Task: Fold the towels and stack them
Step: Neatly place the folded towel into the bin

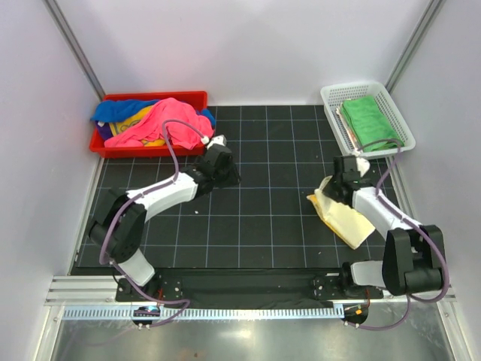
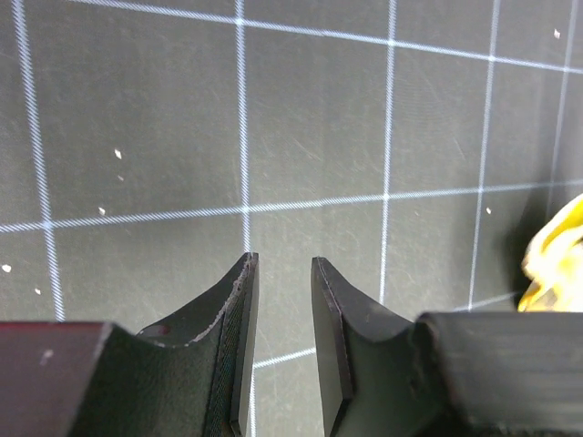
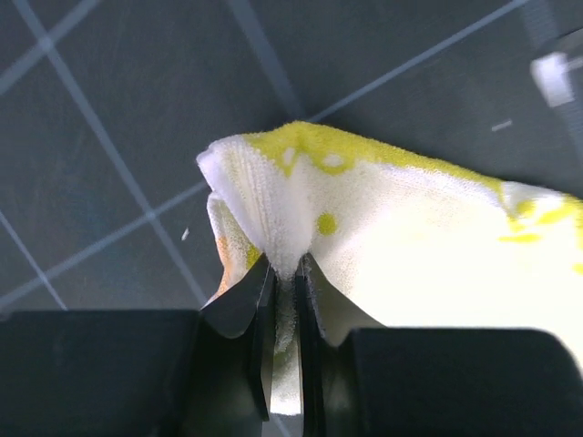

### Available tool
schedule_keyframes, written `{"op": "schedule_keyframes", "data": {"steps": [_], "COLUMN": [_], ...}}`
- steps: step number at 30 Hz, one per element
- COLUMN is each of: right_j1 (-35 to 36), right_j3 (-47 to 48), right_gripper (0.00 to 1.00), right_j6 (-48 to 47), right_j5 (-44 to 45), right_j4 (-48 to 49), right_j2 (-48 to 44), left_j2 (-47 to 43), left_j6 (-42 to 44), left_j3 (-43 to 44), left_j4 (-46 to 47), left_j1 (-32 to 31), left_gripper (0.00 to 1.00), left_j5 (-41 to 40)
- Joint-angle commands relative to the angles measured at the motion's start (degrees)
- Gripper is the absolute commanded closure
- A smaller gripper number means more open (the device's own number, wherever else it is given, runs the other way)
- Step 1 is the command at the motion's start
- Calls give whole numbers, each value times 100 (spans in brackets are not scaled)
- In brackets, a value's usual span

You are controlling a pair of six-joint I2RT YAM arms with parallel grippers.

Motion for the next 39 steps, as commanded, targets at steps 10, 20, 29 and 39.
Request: {"op": "schedule_keyframes", "data": {"steps": [10, 20, 29, 39], "right_j1": [-2468, -3022, -3136, -3145], "right_j3": [-303, 347, 1496, 3176], "right_gripper": [98, 99, 99, 99], "right_j6": [220, 652, 406, 537], "right_j5": [-1144, -810, -291, -414], "right_j4": [924, 1953, 2130, 1874], "right_j2": [-346, 138, 427, 1849], "left_j2": [-406, -371, 218, 341], "left_j6": [54, 133, 230, 362], "left_j3": [-678, -1293, -1451, -1347], "left_j4": [1075, 2006, 2814, 2789], "left_j1": [-620, -928, -954, -954], "left_gripper": [67, 67, 68, 68], "left_j5": [105, 281, 641, 641]}}
